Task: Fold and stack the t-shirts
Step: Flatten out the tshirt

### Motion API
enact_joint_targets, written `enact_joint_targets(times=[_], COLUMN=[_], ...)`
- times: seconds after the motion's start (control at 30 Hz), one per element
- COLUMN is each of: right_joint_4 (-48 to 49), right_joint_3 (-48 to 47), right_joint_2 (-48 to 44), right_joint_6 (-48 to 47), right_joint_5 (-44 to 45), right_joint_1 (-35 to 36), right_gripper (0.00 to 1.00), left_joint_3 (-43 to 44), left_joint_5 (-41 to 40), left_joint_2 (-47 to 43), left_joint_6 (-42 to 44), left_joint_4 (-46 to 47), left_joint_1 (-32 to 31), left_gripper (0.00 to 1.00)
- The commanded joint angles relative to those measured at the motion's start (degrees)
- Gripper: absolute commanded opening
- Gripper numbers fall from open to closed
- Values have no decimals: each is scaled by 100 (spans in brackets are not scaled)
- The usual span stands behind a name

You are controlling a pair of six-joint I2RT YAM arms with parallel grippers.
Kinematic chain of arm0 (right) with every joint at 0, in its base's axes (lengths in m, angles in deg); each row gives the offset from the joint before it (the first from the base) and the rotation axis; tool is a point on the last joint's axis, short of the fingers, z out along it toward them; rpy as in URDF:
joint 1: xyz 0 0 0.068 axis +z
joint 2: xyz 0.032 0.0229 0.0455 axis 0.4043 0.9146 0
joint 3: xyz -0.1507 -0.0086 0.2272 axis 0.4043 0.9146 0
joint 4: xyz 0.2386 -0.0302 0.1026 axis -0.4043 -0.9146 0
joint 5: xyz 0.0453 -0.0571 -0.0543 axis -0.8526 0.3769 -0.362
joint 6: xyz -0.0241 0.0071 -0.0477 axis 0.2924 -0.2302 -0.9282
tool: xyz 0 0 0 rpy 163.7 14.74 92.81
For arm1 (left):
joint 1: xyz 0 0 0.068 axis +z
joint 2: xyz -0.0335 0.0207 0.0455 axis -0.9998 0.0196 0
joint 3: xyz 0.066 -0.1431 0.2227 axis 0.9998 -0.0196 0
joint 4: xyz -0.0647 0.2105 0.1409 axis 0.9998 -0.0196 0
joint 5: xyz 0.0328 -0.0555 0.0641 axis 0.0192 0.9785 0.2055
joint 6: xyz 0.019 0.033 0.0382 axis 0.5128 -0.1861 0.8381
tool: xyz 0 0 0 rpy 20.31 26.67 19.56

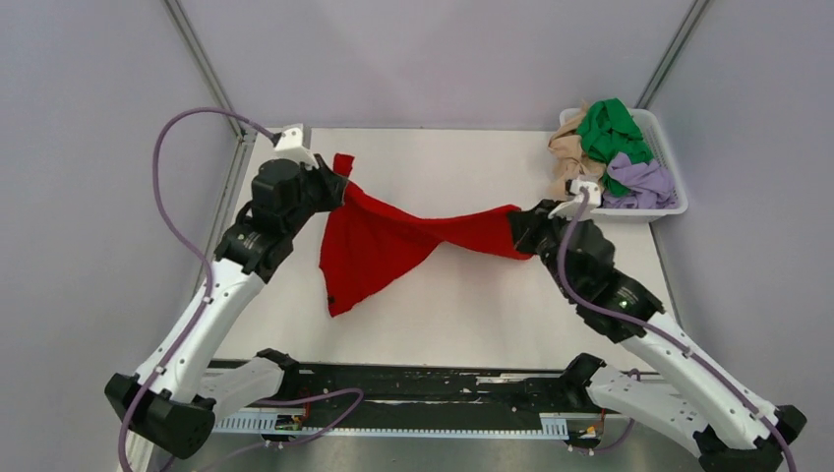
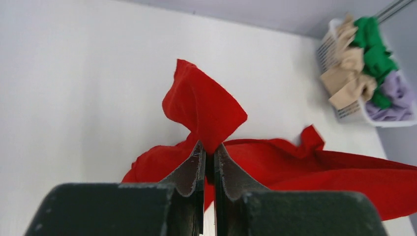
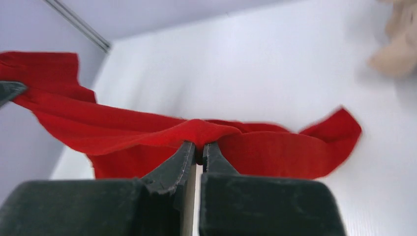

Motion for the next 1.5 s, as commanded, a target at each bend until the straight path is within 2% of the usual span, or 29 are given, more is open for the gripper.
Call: enact_joint_targets(times=[0.0, 0.17, 0.37, 0.57, 0.7, 0.87, 1.07, 1.13, 1.17, 1.2, 1.23, 1.3, 1.33, 1.4, 1.47], right_joint_4=[1089, 1200, 824, 504, 479, 462, 304, 88, 13, -6, 68, 336, 440, 447, 93], right_joint_3=[-859, -1866, -3280, -4023, -3955, -3562, -2562, -2217, -2048, -1899, -1768, -1724, -1846, -2251, -2754], right_joint_2=[-518, -729, -458, -218, -164, 76, 967, 1385, 1629, 1887, 2249, 3243, 3747, 4627, 5257], right_joint_6=[-1188, -1589, -1506, -1399, -1419, -1630, -1453, -1025, -751, -521, -353, -267, -330, -345, -193], right_joint_5=[-378, -1366, -2972, -3302, -2782, -654, 1921, 1673, 1091, 402, -345, -1198, -1359, -1419, -1447], right_joint_1=[0, 0, 0, 0, 0, 0, -98, -569, -974, -1584, -1978, -2482, -2609, -2796, -2915], right_gripper=[0, 0, 0, 0, 0, 0, 0, 0, 0, 0, 0, 1, 3, 15, 39], left_joint_3=[779, 1655, 2813, 3580, 3842, 3674, 2608, 2416, 2377, 2388, 2528, 3045, 3271, 3949, 4313], left_joint_5=[21, 327, 1027, 1500, 1506, 986, -959, -1095, -1051, -921, -823, -459, -272, -83, 147], left_joint_2=[-660, -1033, -1233, -1247, -944, -292, 1163, 1975, 2620, 2933, 3640, 4667, 4998, 5925, 6169], left_joint_6=[331, 704, 1060, 1393, 1594, 1909, 2309, 2334, 2312, 2219, 2141, 1853, 1665, 1468, 1343], left_joint_4=[373, 261, 162, 72, 59, 151, 821, 894, 907, 921, 876, 526, 169, -276, -454], left_joint_1=[-18, -13, -12, -12, -12, -13, 9, 101, 155, 263, 319, 496, 590, 678, 735], left_gripper=[0, 0, 0, 0, 0, 0, 4, 6, 8, 16, 20, 61, 90, 99, 100])
